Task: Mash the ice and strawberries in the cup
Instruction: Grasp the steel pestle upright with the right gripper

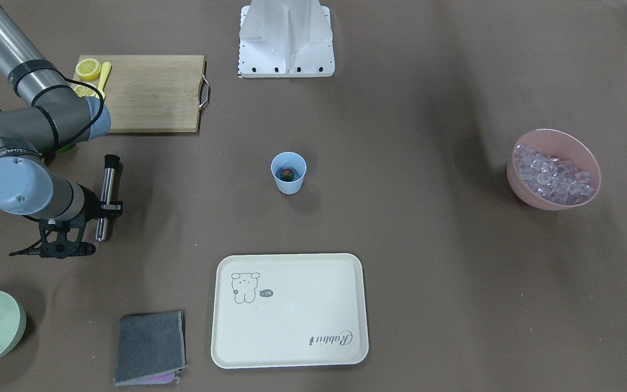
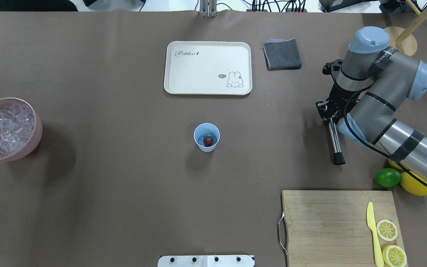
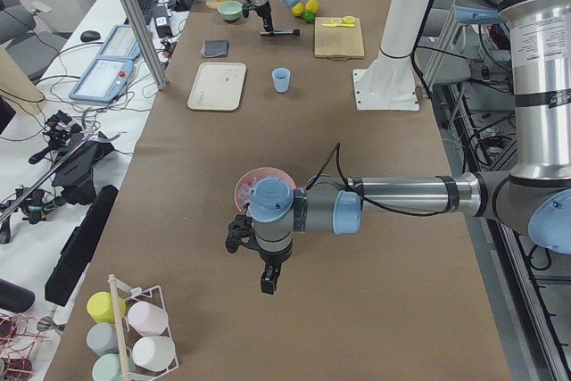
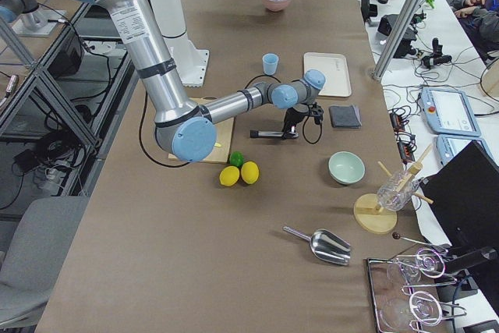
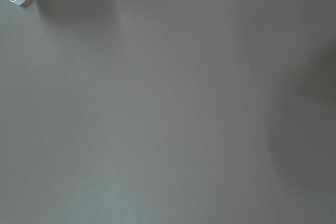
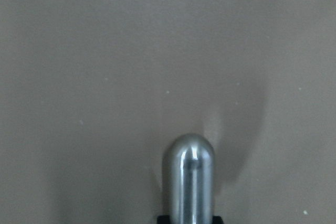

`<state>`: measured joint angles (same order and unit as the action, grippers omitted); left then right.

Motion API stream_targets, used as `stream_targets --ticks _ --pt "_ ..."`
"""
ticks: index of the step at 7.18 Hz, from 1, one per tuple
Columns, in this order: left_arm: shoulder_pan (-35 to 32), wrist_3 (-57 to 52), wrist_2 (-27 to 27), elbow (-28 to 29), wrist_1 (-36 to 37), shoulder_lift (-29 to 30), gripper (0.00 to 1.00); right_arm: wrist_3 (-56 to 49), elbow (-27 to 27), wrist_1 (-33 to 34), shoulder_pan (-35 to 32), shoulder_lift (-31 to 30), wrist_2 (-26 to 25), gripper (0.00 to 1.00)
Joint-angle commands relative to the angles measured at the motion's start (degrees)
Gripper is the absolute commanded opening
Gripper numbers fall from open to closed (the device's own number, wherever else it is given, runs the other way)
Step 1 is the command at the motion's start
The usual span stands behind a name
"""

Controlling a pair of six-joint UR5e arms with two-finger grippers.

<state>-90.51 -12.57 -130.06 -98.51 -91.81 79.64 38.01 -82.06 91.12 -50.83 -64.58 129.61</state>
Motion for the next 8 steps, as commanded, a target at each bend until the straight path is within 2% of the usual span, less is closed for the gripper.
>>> stream_targets --ticks 1,2,4,5,6,7,8 --pt "0.0 0.0 0.0 0.2 0.0 0.0 1.0 0.0 -3.7 -0.1 -0.1 1.0 -0.7 0.0" --pt "0.0 0.0 0.0 0.8 0.0 0.0 1.0 0.0 -5.9 -0.1 -0.1 1.4 -2.3 0.0" --pt "0.0 0.1 0.0 2.2 0.0 0.1 1.0 -3.8 -14.8 0.5 0.5 -0.2 -4.1 0.0" --pt "0.0 0.1 0.0 3.0 -0.1 0.1 1.0 -3.3 -17.9 0.5 1.2 0.4 -6.9 0.0" --pt "0.0 0.1 -0.1 4.0 -0.1 0.1 1.0 -1.7 -21.4 0.7 1.4 0.2 -7.6 0.0" --pt "0.0 0.2 -0.1 4.5 -0.1 0.0 1.0 -1.5 -22.7 0.3 1.6 0.6 -7.5 0.0" --pt "0.0 0.3 -0.2 5.5 -0.1 0.0 1.0 -1.6 -24.3 0.0 1.4 3.7 -9.8 0.0"
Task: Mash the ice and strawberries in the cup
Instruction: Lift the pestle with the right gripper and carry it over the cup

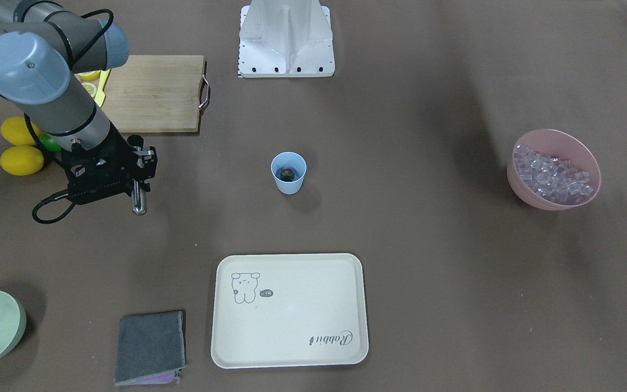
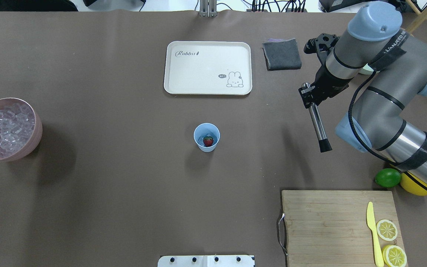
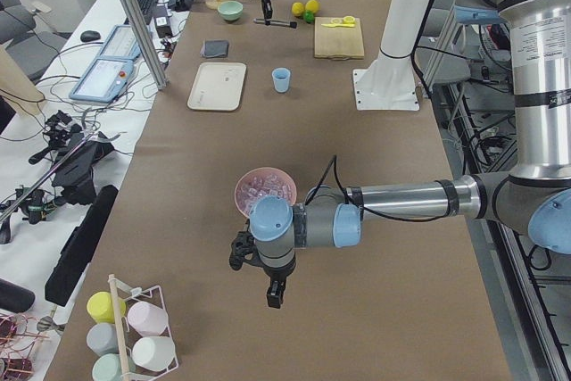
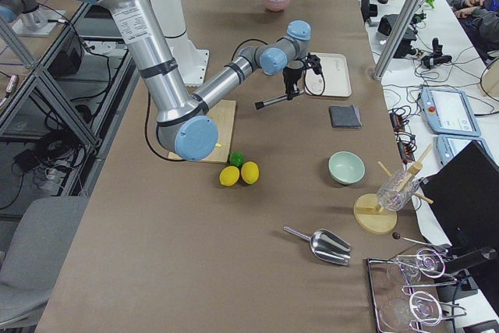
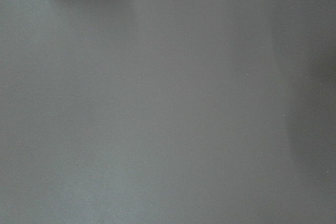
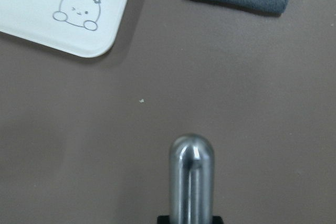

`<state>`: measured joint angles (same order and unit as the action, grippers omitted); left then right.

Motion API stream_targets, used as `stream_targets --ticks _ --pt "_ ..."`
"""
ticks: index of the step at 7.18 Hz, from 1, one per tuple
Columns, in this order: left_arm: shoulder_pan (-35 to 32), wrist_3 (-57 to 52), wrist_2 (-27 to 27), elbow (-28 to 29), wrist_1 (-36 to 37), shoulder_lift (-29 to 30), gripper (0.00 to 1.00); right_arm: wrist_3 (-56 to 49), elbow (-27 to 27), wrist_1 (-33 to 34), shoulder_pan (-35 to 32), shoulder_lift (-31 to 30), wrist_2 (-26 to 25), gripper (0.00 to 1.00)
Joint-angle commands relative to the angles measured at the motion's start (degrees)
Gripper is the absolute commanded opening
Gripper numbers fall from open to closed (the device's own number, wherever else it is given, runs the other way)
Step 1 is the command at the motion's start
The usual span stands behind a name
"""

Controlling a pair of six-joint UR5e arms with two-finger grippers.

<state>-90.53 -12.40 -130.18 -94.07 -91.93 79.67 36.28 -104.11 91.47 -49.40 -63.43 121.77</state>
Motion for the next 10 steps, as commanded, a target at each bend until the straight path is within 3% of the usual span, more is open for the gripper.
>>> stream_targets --ticks 1,2,4,8,9,10 --pt "0.0 0.3 -0.2 1.5 0.0 0.0 1.0 0.0 -5.9 -0.3 0.5 2.6 -5.3 0.0" --pt "0.0 0.3 -0.3 1.4 0.0 0.0 1.0 0.0 -9.4 -0.3 2.2 3.1 -8.4 0.0" --pt "0.0 0.3 -0.3 1.3 0.1 0.0 1.0 1.0 -15.8 -3.3 8.7 3.1 -19.8 0.0" --pt "0.0 0.1 -0.5 1.1 0.0 0.0 1.0 5.3 -14.8 -26.3 24.0 2.9 -45.6 0.0" --pt "-0.1 0.1 -0.4 0.8 0.0 0.0 1.0 4.9 -14.3 -28.2 26.7 3.0 -49.6 0.0" --pt "-0.4 0.1 -0.5 0.6 0.0 0.0 1.0 4.7 -10.8 -35.3 29.1 3.0 -54.7 0.0"
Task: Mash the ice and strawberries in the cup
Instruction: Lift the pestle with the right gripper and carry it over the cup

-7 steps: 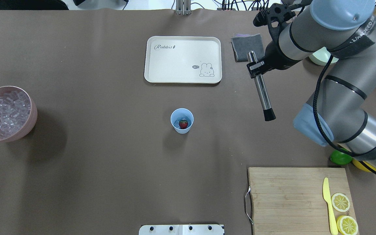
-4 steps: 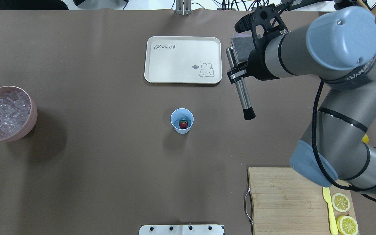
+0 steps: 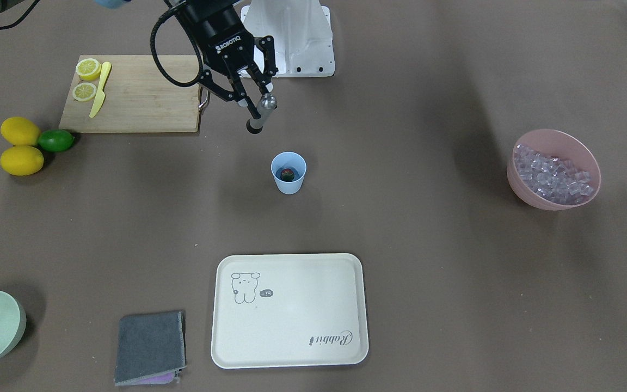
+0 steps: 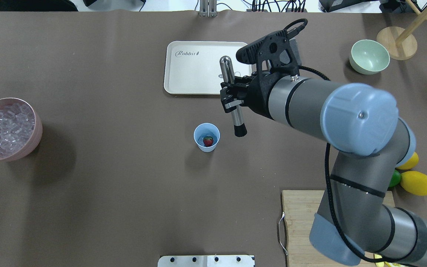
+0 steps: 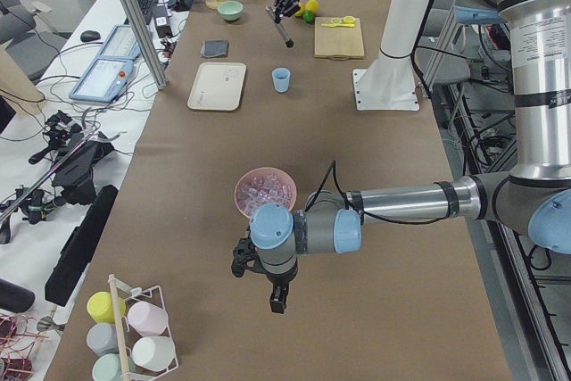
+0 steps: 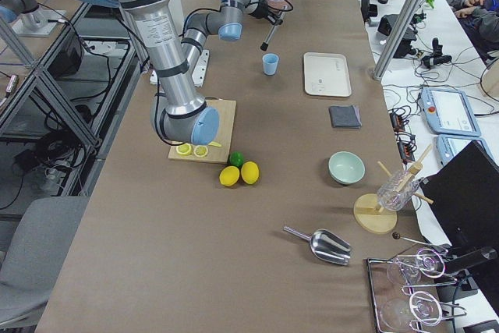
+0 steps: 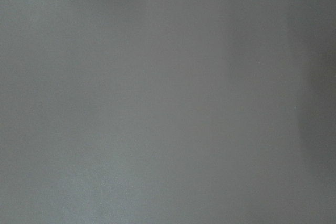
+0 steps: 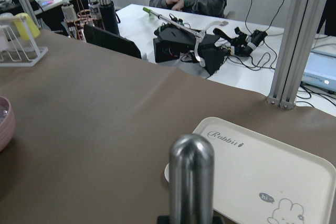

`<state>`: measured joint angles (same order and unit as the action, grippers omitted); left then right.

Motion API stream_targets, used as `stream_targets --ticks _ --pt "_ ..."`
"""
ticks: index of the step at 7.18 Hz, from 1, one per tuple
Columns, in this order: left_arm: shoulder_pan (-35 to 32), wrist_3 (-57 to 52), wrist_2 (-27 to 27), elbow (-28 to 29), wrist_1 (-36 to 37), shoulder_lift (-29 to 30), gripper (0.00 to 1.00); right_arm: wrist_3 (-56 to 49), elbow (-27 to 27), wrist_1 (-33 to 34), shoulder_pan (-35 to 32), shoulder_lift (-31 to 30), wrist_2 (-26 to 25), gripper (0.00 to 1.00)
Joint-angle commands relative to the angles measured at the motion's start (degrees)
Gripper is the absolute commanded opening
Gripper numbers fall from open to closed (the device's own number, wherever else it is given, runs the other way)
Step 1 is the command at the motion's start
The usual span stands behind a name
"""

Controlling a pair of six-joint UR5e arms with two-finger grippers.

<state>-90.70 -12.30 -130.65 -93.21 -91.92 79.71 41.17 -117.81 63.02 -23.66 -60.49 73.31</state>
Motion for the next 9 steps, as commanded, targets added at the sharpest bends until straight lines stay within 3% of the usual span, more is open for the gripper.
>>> stream_targets --ticks 1,2,4,7,9 --pt "-0.4 0.0 0.0 -0.3 0.0 0.0 1.0 -1.1 6.9 -13.9 4.5 0.1 -10.4 0.0" --pt "-0.4 -0.1 0.0 -0.3 0.0 -0.1 1.0 -4.6 8.0 -16.3 4.9 -0.3 -10.7 0.0" --pt "-0.4 -0.1 0.0 -0.5 0.0 0.0 1.0 -8.7 13.2 -28.8 5.8 -1.0 -10.2 0.0" --pt "-0.4 -0.1 0.0 -0.1 0.0 0.0 1.0 -11.7 26.7 -46.0 7.1 -0.7 -11.1 0.0" --pt "-0.4 -0.1 0.0 -0.1 0.0 0.0 1.0 -12.7 27.4 -46.6 7.1 -0.9 -11.1 0.0"
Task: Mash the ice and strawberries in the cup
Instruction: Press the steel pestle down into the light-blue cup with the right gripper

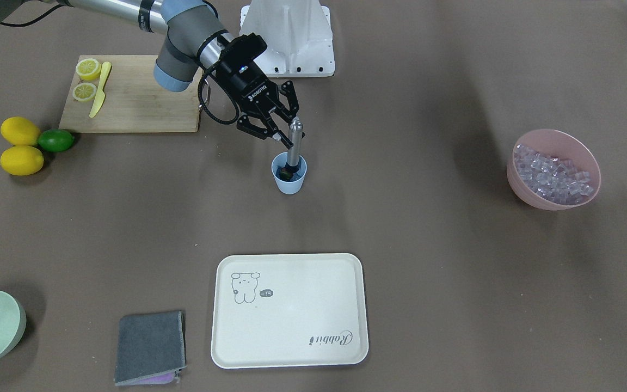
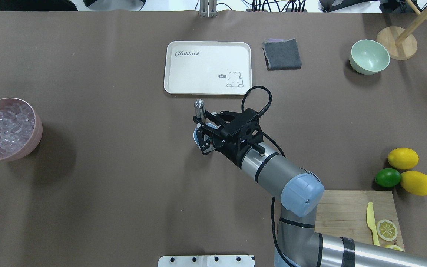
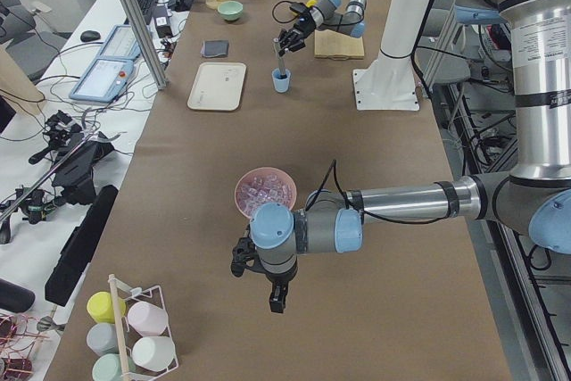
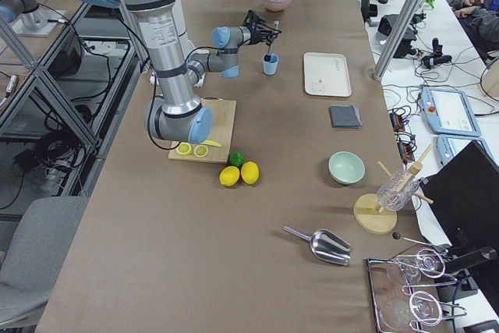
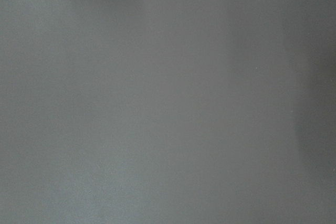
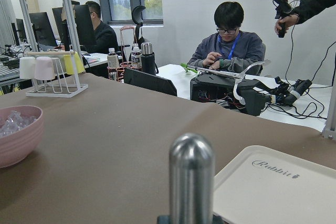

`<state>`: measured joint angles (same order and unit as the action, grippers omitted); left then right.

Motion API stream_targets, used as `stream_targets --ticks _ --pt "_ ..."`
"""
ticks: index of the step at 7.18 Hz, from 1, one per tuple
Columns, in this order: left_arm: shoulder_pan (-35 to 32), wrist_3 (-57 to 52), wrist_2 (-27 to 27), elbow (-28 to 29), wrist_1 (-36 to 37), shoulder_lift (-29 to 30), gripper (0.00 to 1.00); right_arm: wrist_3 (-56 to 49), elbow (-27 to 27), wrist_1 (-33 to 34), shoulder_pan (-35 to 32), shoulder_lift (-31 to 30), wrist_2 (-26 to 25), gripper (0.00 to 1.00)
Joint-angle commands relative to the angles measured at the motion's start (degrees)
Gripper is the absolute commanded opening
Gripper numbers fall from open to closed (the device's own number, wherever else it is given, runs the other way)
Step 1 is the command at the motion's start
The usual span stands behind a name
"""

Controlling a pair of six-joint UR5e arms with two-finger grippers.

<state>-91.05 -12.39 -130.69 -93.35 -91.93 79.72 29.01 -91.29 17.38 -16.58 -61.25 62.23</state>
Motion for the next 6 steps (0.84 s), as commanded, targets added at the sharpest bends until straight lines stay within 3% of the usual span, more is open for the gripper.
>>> stream_targets --ticks 1,2,3,4,5,6 --pt "0.0 0.0 0.0 0.1 0.0 0.0 1.0 -1.1 -0.1 -0.7 0.1 0.3 0.0 0.0" --pt "0.0 0.0 0.0 0.4 0.0 0.0 1.0 -1.8 -2.6 0.8 0.1 0.6 0.2 0.0" --pt "0.0 -0.1 0.0 0.5 0.0 0.0 1.0 -1.6 -8.4 6.5 -0.5 0.9 0.4 0.0" --pt "0.0 -0.1 0.0 0.5 0.0 0.0 1.0 -1.0 -17.1 17.7 -0.6 1.0 0.7 0.0" --pt "0.0 -0.1 0.0 0.5 -0.1 0.0 1.0 0.5 -17.8 19.1 -0.6 0.6 0.7 0.0" --pt "0.0 -0.1 0.0 0.5 0.0 0.0 1.0 1.0 -13.7 15.4 -0.6 0.2 0.7 0.0"
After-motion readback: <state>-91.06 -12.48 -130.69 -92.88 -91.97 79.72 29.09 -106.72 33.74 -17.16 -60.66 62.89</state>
